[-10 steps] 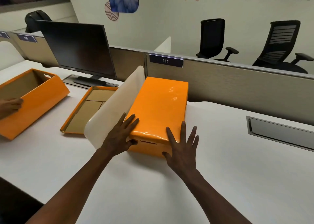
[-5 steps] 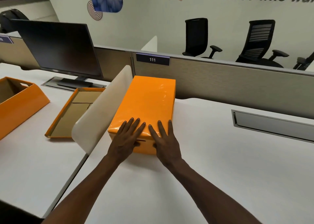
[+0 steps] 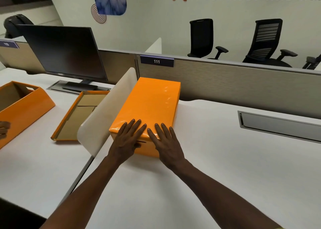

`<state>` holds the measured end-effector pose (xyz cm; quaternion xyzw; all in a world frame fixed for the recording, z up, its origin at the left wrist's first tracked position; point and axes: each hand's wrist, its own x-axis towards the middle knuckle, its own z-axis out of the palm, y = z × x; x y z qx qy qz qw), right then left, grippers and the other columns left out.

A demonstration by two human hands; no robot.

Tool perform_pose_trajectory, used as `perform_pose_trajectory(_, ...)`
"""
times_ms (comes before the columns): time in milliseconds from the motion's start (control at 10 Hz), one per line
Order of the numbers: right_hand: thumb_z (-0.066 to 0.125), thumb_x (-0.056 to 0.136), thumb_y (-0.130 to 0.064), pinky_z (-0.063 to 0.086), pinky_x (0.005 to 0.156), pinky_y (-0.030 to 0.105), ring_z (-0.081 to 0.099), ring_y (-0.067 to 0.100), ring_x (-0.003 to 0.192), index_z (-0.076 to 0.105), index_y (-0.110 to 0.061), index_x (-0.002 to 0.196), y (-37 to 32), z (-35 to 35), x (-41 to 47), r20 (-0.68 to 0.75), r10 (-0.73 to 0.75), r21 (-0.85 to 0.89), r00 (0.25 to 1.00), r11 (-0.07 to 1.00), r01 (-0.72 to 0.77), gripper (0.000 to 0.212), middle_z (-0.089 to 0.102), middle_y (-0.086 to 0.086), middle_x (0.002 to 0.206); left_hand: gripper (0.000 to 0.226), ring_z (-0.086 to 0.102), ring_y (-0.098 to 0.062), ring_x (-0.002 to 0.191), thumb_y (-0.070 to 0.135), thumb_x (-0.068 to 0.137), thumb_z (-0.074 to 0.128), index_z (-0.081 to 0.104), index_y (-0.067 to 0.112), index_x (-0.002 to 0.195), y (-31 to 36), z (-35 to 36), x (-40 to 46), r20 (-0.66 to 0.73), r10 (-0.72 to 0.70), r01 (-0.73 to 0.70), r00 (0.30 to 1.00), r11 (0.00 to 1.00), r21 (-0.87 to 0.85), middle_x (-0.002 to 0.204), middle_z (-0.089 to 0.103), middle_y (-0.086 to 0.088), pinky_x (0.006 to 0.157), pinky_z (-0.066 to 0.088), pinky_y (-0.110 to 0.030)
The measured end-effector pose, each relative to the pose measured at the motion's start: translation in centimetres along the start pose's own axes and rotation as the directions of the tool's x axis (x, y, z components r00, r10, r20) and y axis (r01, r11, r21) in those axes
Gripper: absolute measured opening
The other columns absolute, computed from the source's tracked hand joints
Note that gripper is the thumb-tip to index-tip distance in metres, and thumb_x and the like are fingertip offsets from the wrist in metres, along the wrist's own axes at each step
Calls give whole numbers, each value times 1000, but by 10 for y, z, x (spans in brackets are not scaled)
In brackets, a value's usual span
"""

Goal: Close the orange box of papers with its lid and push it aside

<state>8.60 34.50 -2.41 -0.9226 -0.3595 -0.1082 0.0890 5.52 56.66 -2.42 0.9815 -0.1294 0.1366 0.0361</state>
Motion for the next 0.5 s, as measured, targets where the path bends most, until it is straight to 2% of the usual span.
perform_pose_trajectory(100, 67, 92, -13, 15, 120, 56, 7, 37, 152, 15, -23, 158, 1, 0, -1, 12, 1, 14, 1000, 1000, -2, 85, 17, 15, 165, 92, 16, -29, 157, 37, 85, 76, 23, 23, 160, 1, -2, -1, 0, -3, 3, 1000, 1000, -2, 168, 24, -7, 124, 24, -57)
perform_pose_trajectory(300, 67, 92, -34, 12, 122, 54, 5, 33, 153, 16, -26, 158, 9, -12, -3, 46, -36, 86, 998, 996, 32, 84, 13, 11, 166, 88, 15, -28, 157, 44, 87, 69, 24, 24, 160, 8, -8, -2, 13, -29, 29, 999, 1000, 1, 168, 24, -7, 124, 23, -57)
perform_pose_trajectory(400, 60, 92, -52, 12, 122, 53, 7, 33, 152, 18, -25, 158, 26, -22, -11, -20, -30, 170, 999, 985, 33, 83, 13, 12, 166, 90, 14, -29, 157, 60, 87, 60, 25, 21, 160, 15, -9, -2, -10, -35, 35, 999, 999, -40, 168, 23, -8, 123, 22, -60)
perform_pose_trajectory(500, 53, 92, -61, 8, 122, 51, 7, 32, 153, 17, -24, 159, 37, -33, -14, -94, 27, 188, 995, 982, -9, 84, 12, 13, 166, 93, 15, -28, 157, 72, 87, 50, 25, 20, 160, 32, -10, 6, -25, -25, 23, 999, 995, -92, 168, 24, -8, 125, 18, -59)
